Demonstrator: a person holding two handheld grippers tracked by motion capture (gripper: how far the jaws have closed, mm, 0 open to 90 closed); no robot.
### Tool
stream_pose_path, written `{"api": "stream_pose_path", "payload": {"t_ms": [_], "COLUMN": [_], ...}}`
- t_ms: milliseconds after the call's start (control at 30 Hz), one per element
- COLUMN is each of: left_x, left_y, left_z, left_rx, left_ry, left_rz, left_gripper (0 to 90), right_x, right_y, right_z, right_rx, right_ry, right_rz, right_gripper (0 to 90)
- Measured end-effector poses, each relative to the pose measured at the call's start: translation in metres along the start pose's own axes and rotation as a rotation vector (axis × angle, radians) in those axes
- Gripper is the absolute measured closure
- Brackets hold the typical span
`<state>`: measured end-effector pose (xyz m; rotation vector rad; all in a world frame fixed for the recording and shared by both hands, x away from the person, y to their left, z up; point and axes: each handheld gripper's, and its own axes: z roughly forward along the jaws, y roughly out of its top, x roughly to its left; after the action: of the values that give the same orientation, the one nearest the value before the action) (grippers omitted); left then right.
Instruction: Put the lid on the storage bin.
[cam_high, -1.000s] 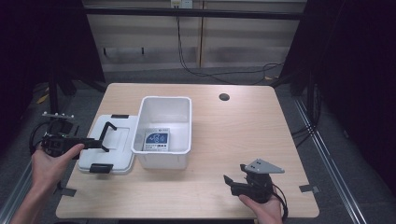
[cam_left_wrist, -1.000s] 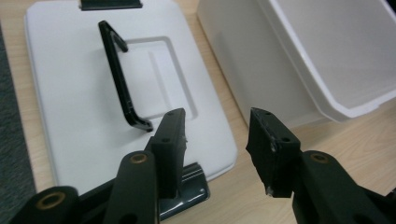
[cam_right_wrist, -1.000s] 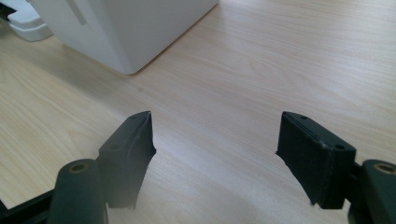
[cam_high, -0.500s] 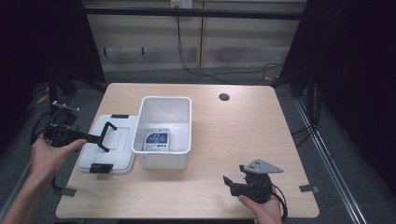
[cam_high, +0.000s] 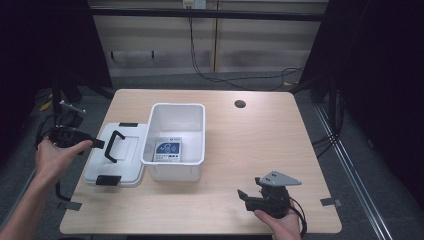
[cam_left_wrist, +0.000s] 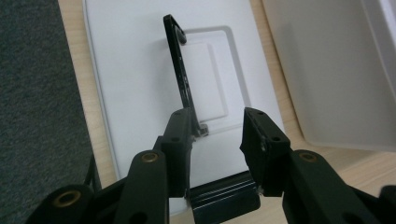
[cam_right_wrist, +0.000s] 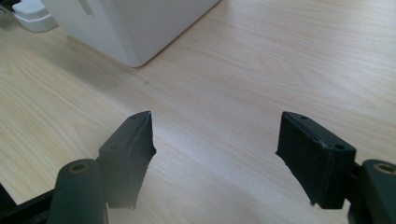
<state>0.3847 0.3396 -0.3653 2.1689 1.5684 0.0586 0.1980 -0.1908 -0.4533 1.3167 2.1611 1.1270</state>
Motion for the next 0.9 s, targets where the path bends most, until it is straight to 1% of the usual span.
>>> {"api": "stream_pose_path", "payload": {"t_ms": [33,100,167,200,233,267,300,333,400,433,467,500,533,567,600,633,667,700,833,900], "left_x": [0.001,0.001,0.002,0.003,0.004,0.004,0.005,0.006,0.006,0.006,0.006,0.007,0.007,0.007,0.007,0.006,0.005,0.002,-0.001,-0.001], "left_y": [0.003,0.004,0.008,0.009,0.012,0.012,0.015,0.017,0.018,0.021,0.021,0.024,0.025,0.027,0.027,0.028,0.030,0.033,0.036,0.040], "left_z": [0.001,0.002,0.003,0.004,0.007,0.007,0.012,0.015,0.018,0.024,0.024,0.030,0.033,0.035,0.035,0.037,0.038,0.042,0.047,0.054], "left_rx": [0.017,0.023,0.035,0.036,0.046,0.046,0.067,0.084,0.092,0.109,0.109,0.129,0.139,0.149,0.149,0.153,0.165,0.184,0.183,0.197], "left_ry": [0.001,-0.001,0.000,0.003,-0.003,-0.003,-0.001,0.006,0.009,0.015,0.015,0.016,0.024,0.028,0.028,0.040,0.039,0.060,0.072,0.076], "left_rz": [-0.008,-0.010,-0.028,-0.020,-0.041,-0.041,-0.044,-0.037,-0.040,-0.051,-0.051,-0.062,-0.063,-0.071,-0.071,-0.072,-0.072,-0.064,-0.075,-0.081], "left_gripper": [63.3,63.4,63.4,63.3,63.4,63.4,64.1,64.5,65.9,66.3,66.7,67.3,67.7,68.1,68.4,68.4,69.0,69.4,70.1,70.4], "right_x": [0.000,0.000,0.001,0.001,0.002,0.002,0.002,0.002,0.003,0.003,0.003,0.003,0.003,0.003,0.003,0.003,0.004,0.004,0.005,0.006], "right_y": [0.000,0.000,0.000,0.000,0.000,0.000,0.000,0.000,0.000,0.000,0.000,-0.001,-0.001,-0.001,-0.001,-0.001,-0.001,-0.001,-0.001,-0.001], "right_z": [0.000,0.000,0.000,0.000,0.001,0.001,0.001,0.001,0.001,0.002,0.002,0.002,0.002,0.003,0.003,0.003,0.003,0.003,0.003,0.004], "right_rx": [0.001,0.002,0.005,0.007,0.008,0.008,0.010,0.011,0.016,0.017,0.017,0.018,0.019,0.018,0.018,0.019,0.020,0.024,0.031,0.030], "right_ry": [0.001,0.003,0.004,0.005,0.006,0.006,0.009,0.009,0.010,0.010,0.010,0.012,0.014,0.015,0.015,0.017,0.019,0.020,0.025,0.028], "right_rz": [0.000,0.001,0.005,0.005,0.000,0.000,-0.003,-0.003,0.003,0.000,0.000,-0.005,-0.006,-0.009,-0.009,-0.009,-0.011,-0.011,-0.013,-0.019], "right_gripper": [26.6,26.6,26.6,26.6,26.6,26.6,26.6,26.6,26.6,26.6,26.6,26.6,26.6,26.6,26.6,26.6,26.6,26.6,26.6,26.6]}}
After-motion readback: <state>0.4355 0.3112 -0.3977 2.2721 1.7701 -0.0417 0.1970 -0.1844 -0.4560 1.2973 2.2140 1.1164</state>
